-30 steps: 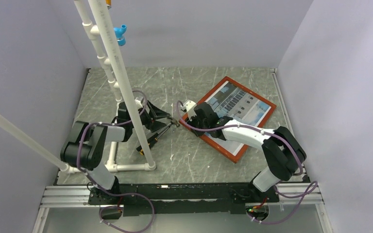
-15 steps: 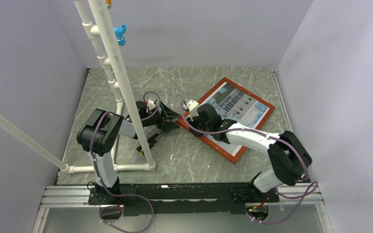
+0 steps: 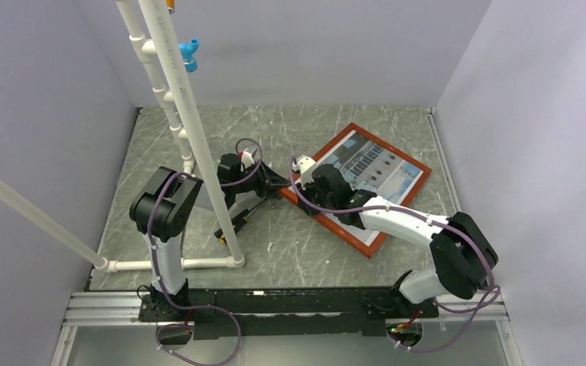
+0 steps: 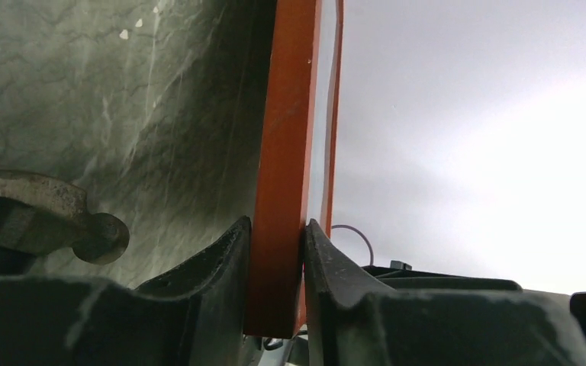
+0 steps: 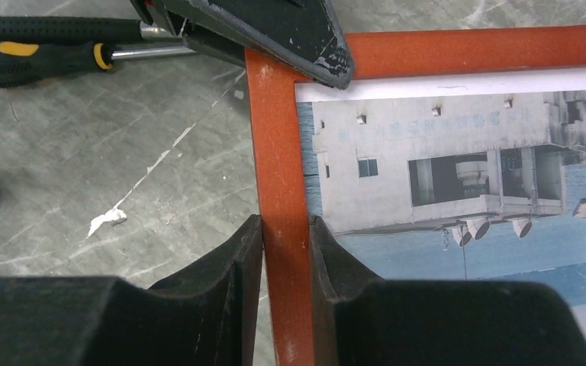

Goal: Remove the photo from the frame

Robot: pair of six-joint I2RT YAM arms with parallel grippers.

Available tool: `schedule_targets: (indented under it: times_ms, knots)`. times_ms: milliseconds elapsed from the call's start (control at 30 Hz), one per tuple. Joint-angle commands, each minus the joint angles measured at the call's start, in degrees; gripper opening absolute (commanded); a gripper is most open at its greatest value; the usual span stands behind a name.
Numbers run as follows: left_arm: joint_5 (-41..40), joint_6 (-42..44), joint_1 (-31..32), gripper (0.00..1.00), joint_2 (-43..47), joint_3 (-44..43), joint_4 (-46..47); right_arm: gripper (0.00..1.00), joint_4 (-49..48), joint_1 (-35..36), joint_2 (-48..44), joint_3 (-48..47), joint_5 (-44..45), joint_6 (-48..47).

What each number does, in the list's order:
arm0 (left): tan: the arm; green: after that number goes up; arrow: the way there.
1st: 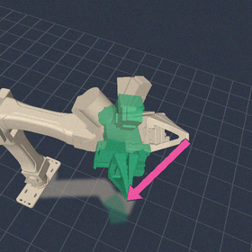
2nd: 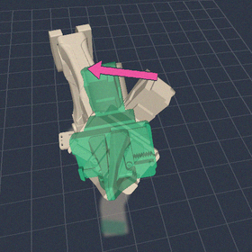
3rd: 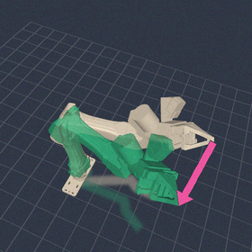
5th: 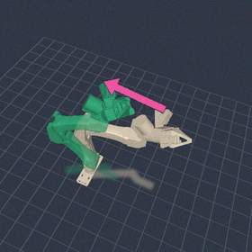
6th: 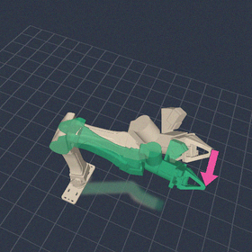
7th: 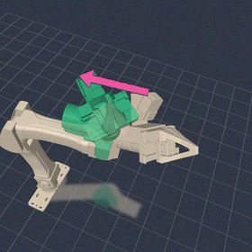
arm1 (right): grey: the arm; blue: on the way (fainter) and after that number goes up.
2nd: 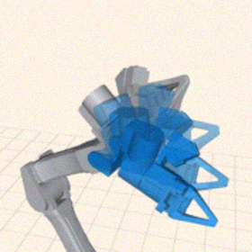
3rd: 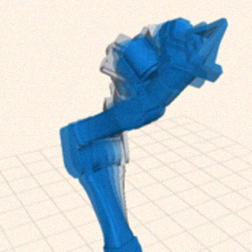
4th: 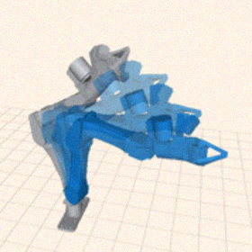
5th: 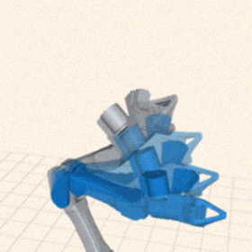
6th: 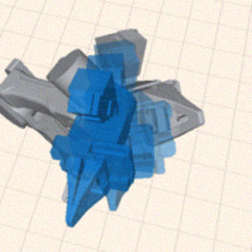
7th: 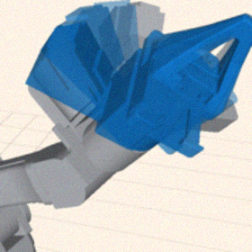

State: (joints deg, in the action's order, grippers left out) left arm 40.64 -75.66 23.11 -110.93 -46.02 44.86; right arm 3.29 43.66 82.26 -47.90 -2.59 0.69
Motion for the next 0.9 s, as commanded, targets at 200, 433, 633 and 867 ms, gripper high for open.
schedule_targets:
  times_ms: [200,433,633,867]
  knots:
    - [-6.1,26.8,2.0,0.0,12.1,-8.6,-23.2,0.54,13.7,0.4,-8.3,-8.4,12.5,16.4]
    - [-9.8,39.5,2.6,0.0,22.1,-11.0,-33.6,1.0,40.7,-4.6,-3.9,-32.1,31.2,37.3]
    - [-9.9,44.0,4.3,0.0,26.3,-14.8,-37.3,1.0,60.7,-8.1,11.4,-59.0,38.4,50.3]
    - [-12.9,49.2,7.5,0.0,30.7,-19.2,-44.6,1.0,70.0,-8.2,26.3,-78.7,46.2,46.7]
